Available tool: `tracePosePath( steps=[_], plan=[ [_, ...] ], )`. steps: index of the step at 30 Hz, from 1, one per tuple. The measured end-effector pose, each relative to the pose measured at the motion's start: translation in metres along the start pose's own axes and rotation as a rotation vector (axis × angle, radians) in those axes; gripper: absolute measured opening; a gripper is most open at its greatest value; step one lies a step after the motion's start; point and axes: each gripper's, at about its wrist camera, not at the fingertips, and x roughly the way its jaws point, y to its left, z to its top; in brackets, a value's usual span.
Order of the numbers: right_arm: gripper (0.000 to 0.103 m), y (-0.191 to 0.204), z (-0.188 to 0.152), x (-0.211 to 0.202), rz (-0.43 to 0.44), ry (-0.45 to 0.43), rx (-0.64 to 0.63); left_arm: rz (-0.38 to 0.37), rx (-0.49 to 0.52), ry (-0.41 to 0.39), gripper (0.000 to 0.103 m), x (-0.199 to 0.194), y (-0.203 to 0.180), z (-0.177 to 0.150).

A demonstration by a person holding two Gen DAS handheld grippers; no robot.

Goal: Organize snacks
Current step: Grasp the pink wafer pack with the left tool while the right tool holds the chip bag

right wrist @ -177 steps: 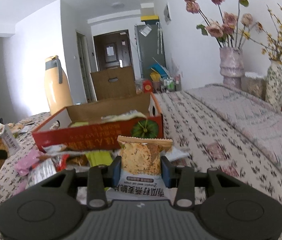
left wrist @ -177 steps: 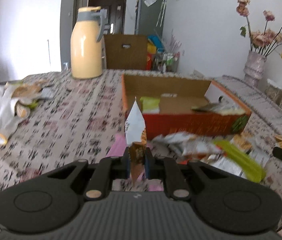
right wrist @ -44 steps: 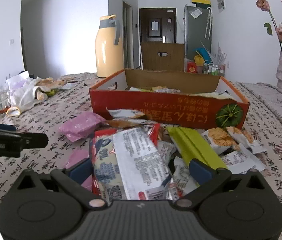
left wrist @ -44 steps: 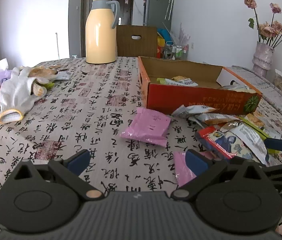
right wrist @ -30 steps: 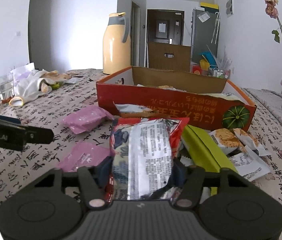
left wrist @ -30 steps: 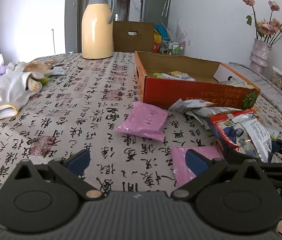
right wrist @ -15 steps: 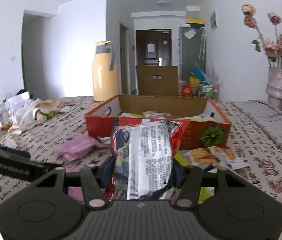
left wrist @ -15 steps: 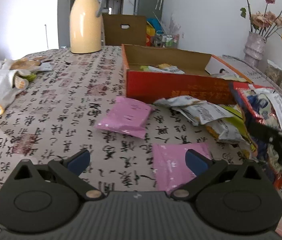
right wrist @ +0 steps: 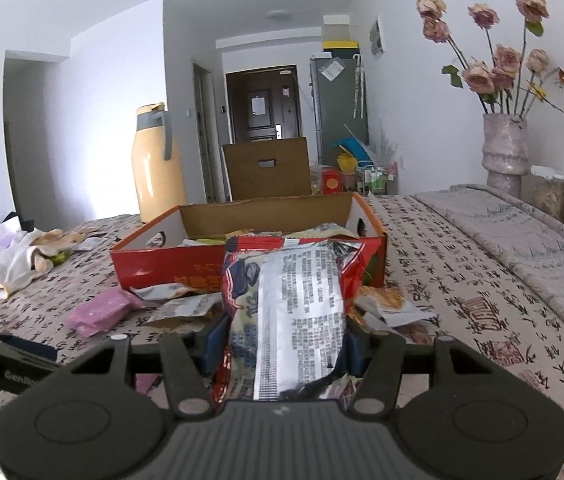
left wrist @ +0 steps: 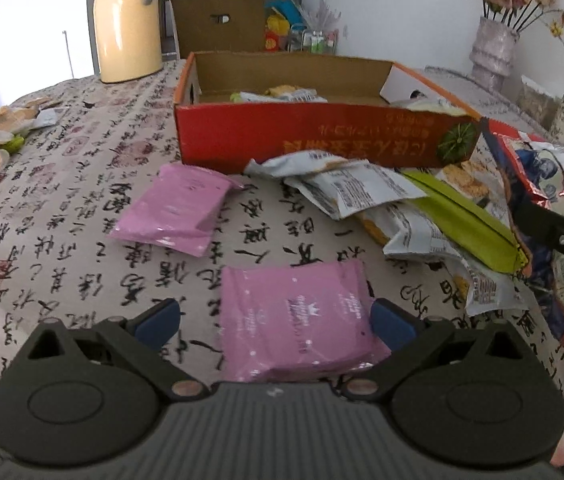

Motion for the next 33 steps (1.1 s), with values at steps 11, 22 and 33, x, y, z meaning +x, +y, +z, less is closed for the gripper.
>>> tracePosePath(
  steps=[11, 22, 33],
  plan=[
    [0.057, -0.016, -0.008, 0.004, 0.010, 0.012, 0.040, 0.056, -0.007, 0.046, 0.103, 0.012, -0.016, 0.001],
    [0.057, -0.018, -0.011, 0.004, 0.019, 0.014, 0.054, 0.064, 0.000, 0.010, 0.087, 0.008, -0.023, -0.001],
    [0.057, -0.018, -0.012, -0.001, 0.023, 0.007, 0.055, 0.040, 0.012, -0.015, 0.070, -0.001, -0.023, -0.005]
  ],
)
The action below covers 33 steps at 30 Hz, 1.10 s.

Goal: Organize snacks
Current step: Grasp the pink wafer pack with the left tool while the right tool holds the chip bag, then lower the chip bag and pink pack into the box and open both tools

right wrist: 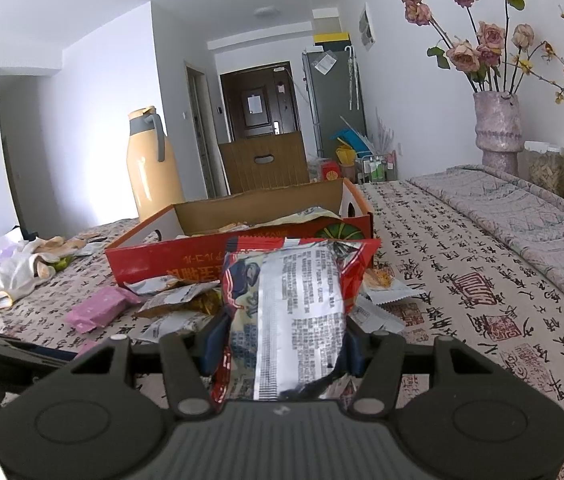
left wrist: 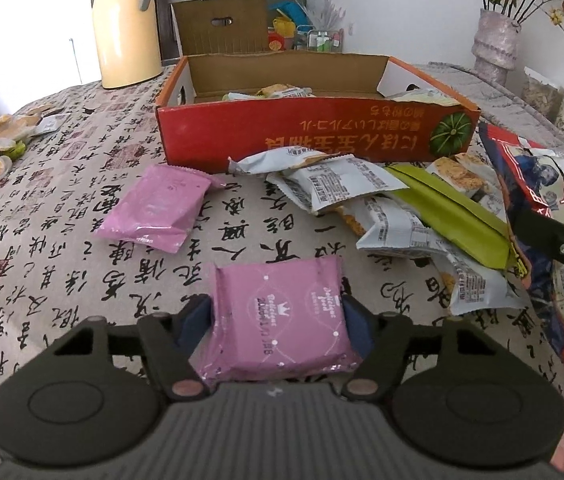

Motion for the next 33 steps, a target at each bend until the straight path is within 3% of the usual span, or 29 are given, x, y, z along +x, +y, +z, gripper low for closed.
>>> tracePosePath(
  steps=[16, 33],
  plan=[
    [0.057, 0.002, 0.012, -0.003, 0.004, -0.033, -0.031, -0.010, -0.001, -0.080, 0.070, -0.024, 0.005, 0.018],
    [0.057, 0.006, 0.081, 0.039, 0.021, -0.124, -0.093, 0.000, 0.031, -0.246, 0.070, -0.034, -0.009, 0.108]
  ],
)
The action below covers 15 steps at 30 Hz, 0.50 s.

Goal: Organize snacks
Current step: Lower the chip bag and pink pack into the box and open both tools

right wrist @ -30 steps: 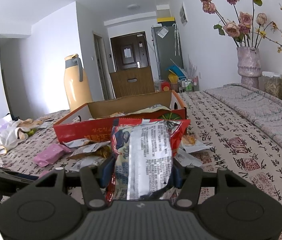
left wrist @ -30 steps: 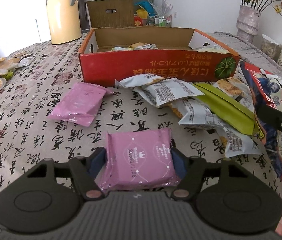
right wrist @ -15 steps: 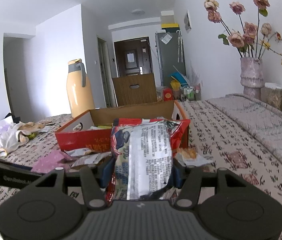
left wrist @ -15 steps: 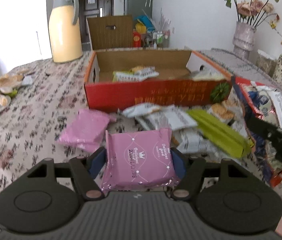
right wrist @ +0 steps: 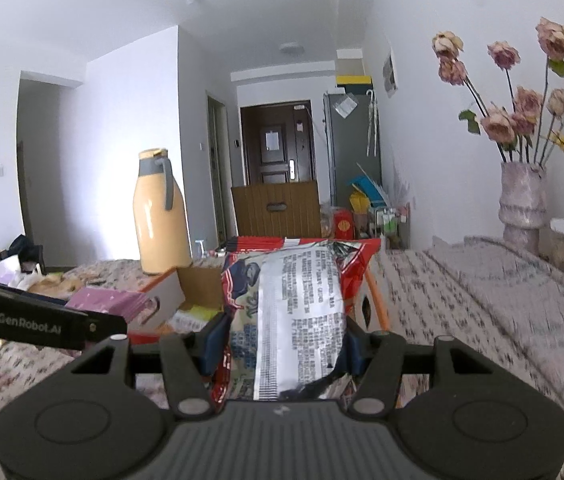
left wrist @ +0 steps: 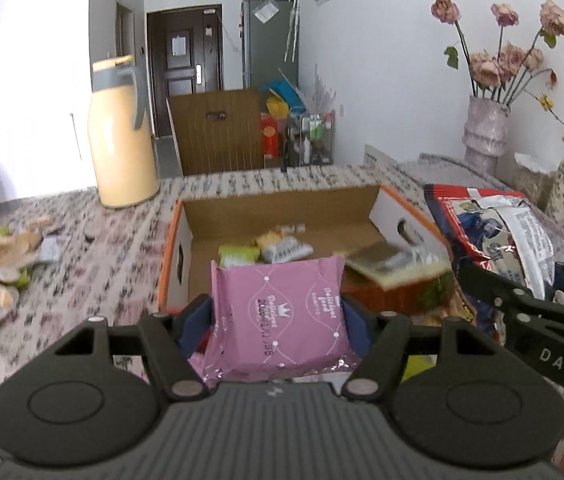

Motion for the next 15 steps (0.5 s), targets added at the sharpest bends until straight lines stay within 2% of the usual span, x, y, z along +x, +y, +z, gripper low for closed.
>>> tracePosePath(
  steps=[9, 15],
  plan=[
    [0.057, -0.009, 0.036, 0.059, 0.014, -0.005, 0.010, 0.040, -0.003, -0.032, 0.070, 0.035, 0.003, 0.041],
    [0.057, -0.008, 0.051, 0.102, -0.006, 0.014, -0.015, 0.053, -0.028, -0.018, 0.070, 0.067, 0.007, 0.056]
  ],
)
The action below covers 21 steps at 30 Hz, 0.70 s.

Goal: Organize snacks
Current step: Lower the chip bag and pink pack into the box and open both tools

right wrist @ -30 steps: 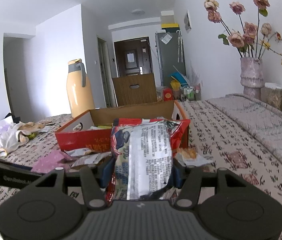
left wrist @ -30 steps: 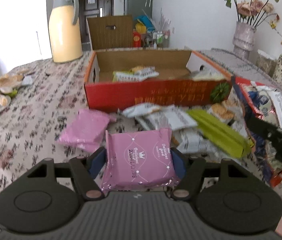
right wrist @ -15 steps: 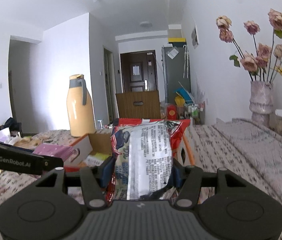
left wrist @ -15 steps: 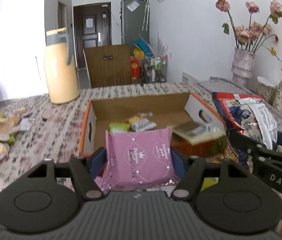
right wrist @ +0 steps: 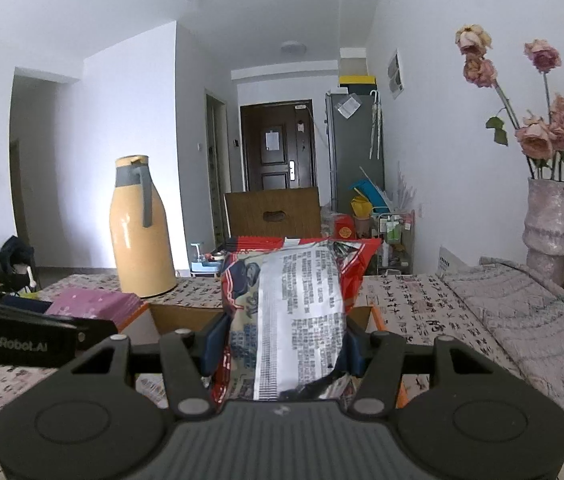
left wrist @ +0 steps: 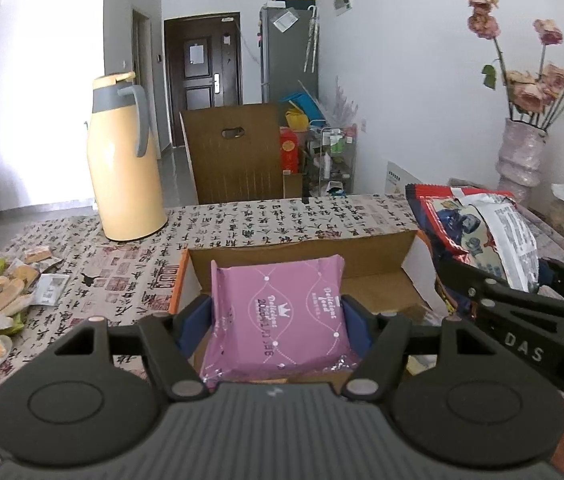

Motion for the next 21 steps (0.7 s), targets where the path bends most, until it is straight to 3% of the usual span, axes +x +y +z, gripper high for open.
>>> tracePosePath(
  steps=[7, 18, 21],
  plan=[
    [0.057, -0.001, 0.001, 0.051, -0.020, 0.064, 0.005, 0.005, -0.039, 0.032, 0.070, 0.040, 0.004, 0.000],
    [0.057, -0.005, -0.017, 0.074, -0.029, 0.123, 0.002, 0.007, -0.056, 0.067, 0.070, 0.067, 0.014, -0.013],
    [0.060, -0.004, -0.019, 0.076, -0.034, 0.131, -0.003, 0.018, -0.062, 0.072, 0.076, 0.068, 0.015, -0.014]
  ],
)
